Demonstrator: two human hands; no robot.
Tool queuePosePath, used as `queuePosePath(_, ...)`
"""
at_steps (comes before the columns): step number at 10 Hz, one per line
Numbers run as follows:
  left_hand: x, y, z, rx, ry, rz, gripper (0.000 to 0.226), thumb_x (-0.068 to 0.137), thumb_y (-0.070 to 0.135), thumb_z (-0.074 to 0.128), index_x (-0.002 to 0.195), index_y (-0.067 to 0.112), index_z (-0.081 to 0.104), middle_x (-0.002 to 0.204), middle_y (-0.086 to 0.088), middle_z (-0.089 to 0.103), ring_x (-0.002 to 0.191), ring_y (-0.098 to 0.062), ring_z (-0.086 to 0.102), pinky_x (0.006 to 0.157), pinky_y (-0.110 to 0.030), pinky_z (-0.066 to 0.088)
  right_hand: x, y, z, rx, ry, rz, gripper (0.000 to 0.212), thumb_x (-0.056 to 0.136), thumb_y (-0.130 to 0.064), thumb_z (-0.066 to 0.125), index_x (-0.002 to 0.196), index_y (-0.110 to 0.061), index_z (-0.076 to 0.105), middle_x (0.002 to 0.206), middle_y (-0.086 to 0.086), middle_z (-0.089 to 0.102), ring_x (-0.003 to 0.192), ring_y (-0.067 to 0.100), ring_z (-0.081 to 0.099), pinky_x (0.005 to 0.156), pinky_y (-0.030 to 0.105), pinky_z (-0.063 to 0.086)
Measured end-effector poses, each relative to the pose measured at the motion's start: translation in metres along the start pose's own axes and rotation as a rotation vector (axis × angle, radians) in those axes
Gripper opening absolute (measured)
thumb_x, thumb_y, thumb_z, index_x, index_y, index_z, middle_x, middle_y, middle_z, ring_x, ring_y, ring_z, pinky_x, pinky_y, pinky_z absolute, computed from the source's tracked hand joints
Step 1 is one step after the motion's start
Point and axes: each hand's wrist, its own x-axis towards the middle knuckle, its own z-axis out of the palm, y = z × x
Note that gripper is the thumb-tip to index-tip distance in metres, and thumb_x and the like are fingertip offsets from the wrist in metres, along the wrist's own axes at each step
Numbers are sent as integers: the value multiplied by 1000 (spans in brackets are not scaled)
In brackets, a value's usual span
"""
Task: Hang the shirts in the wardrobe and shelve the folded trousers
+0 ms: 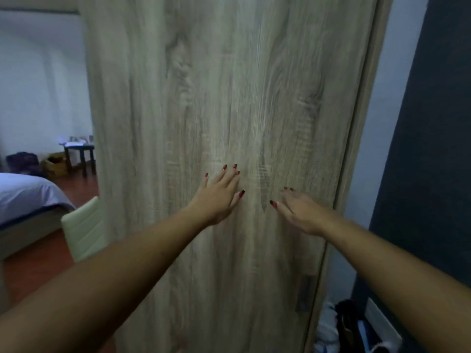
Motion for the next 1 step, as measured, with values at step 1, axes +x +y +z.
queuePosePath(1,-3,-10,-35,-6,-34,-30,60,102,46,13,153,17,4,162,3,-5,149,-18,-9,119,-54,3,12,-29,-32,-86,40,-15,67,98,-51,21,147,-5,26,156,15,25,144,26,22,119,42,16)
